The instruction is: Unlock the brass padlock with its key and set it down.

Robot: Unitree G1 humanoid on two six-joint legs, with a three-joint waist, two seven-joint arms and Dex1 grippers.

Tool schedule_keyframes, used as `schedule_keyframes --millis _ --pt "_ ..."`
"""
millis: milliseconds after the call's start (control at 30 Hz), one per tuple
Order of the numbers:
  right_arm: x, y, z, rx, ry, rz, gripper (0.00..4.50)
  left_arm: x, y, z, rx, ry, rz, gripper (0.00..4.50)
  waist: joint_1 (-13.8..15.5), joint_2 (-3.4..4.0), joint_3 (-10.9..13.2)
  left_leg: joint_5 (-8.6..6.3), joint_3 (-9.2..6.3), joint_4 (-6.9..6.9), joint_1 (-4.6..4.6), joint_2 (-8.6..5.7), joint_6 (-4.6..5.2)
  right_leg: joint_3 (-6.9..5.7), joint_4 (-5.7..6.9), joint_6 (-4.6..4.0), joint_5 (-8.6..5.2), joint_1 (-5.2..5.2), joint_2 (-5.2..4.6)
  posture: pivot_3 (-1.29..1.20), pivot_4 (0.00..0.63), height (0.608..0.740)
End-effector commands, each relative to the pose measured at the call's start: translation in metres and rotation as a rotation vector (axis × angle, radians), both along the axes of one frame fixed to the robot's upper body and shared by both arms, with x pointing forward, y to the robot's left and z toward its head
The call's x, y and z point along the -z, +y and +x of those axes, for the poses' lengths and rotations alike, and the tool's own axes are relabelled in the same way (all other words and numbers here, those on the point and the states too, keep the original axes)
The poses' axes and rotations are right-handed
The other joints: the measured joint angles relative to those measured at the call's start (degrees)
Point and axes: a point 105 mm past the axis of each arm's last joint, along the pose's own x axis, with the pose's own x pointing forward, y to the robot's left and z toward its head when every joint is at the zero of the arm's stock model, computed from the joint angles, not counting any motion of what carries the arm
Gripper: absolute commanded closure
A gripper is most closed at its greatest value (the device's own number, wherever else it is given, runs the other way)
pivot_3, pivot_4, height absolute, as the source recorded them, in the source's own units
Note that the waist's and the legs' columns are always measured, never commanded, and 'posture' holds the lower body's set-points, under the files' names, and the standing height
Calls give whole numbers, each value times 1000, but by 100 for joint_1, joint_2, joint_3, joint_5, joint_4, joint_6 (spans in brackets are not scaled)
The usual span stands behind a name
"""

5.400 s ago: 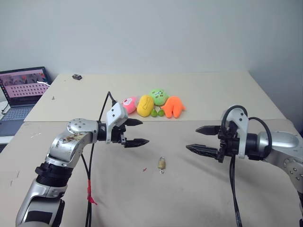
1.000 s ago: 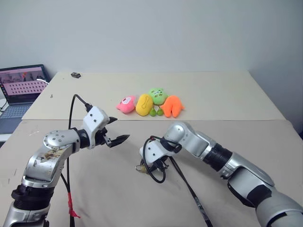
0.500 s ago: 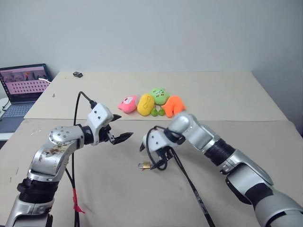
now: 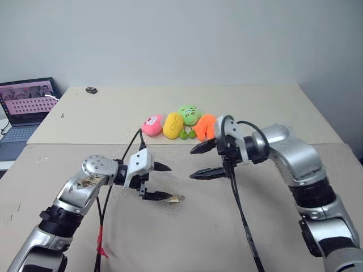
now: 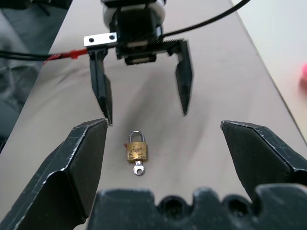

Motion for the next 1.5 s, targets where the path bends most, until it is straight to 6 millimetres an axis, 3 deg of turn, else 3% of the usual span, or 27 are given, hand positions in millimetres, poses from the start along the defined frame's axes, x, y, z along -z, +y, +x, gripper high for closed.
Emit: schedule_keyframes --millis 33,200,367,767,1000,1100,1333,1400,1500 --pt "-13 -5 -1 64 -42 51 62 10 -1 -7 85 -5 46 0 -8 -1 1 0 1 0 2 -1 1 1 -3 0 0 4 -1 0 150 640" --pt "-15 -12 6 133 -63 60 62 29 -8 -17 150 28 63 0 -3 1 3 0 2 -2 22 -4 2 4 -36 1 -1 36 -2 0 150 640" --pt "-20 -15 13 164 -85 71 62 38 -18 -13 169 25 65 0 43 1 3 -3 1 -2 17 -9 8 6 -44 0 0 36 -3 0 150 640" --pt "-22 -18 18 191 -116 60 62 36 -18 1 146 3 68 0 46 1 3 -15 -3 -2 15 -10 29 8 -47 1 -1 38 -4 0 150 640" --pt "-24 -17 22 206 -134 59 62 40 -16 -1 149 9 97 0 47 1 3 -15 -3 -1 17 -10 29 10 -47 1 -1 38 -4 0 150 640" --pt "-24 -17 24 212 -140 56 0 48 -9 0 142 4 152 717 46 1 3 -15 -3 -4 17 -10 30 10 -47 1 -1 38 -3 0 150 640" --pt "-26 -18 25 226 -146 46 0 57 -2 6 126 3 210 3393 29 3 2 -16 -2 -5 20 -9 31 9 -47 1 -1 39 -2 0 150 640" --pt "-26 -19 25 228 -148 42 0 57 -3 8 119 -6 209 3703 28 4 1 -16 -3 -5 21 -8 32 9 -46 1 -1 39 -2 0 150 640" --pt "-28 -20 24 233 -156 30 0 57 -8 16 86 -32 192 3709 39 8 -1 -16 -2 -4 22 -7 31 9 -44 1 -1 40 -2 0 150 640"
